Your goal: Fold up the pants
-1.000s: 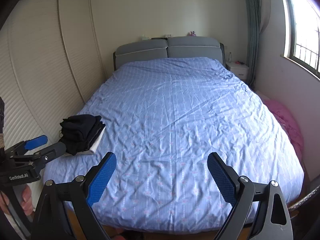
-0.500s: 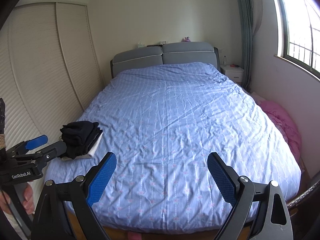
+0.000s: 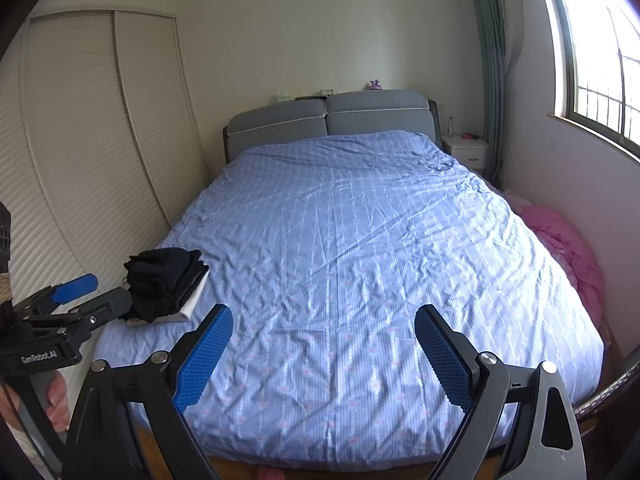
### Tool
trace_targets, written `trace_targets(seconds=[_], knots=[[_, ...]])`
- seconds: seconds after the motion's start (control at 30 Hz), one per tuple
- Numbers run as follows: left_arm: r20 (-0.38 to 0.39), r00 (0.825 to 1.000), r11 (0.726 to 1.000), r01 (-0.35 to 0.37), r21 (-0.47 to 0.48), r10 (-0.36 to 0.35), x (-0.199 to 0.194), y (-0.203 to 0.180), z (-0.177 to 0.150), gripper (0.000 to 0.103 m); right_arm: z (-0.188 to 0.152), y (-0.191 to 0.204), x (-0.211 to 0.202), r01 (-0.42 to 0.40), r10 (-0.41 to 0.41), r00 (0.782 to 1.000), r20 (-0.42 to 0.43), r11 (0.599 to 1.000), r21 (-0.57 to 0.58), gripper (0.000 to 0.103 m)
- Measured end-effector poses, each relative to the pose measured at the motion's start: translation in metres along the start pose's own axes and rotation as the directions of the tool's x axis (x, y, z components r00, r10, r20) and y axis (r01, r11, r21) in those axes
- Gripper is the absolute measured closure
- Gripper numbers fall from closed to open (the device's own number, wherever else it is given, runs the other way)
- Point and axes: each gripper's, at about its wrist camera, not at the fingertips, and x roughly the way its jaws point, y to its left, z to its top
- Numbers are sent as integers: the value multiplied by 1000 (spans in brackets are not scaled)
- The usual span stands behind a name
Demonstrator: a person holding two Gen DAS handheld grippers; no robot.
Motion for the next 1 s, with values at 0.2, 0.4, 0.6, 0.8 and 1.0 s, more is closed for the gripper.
trace_targets(seconds=[0.2,0.4,0.6,0.8,1.0], knots=[[5,1000,999,19,27,-19,-4,-3,1,0,-1,0,-1,2,-2,1000,1,1000,5,10],[17,1000,999,13,47,-14,-7,-4,2,0,-1,0,-3,2,-2,1000,4,1000,15,10],[21,1000,999,19,47,-20,-8,-2,3,0,0,2,-6,8,-8,1000,8,1000,14,10],[10,999,999,34,16,-34,-8,1,4,0,-1,4,-7,12,-12,1000,8,1000,14,10],[3,999,999,37,-11,-37,-6,4,6,0,0,5,-7,16,-16,1000,4,1000,10,10]])
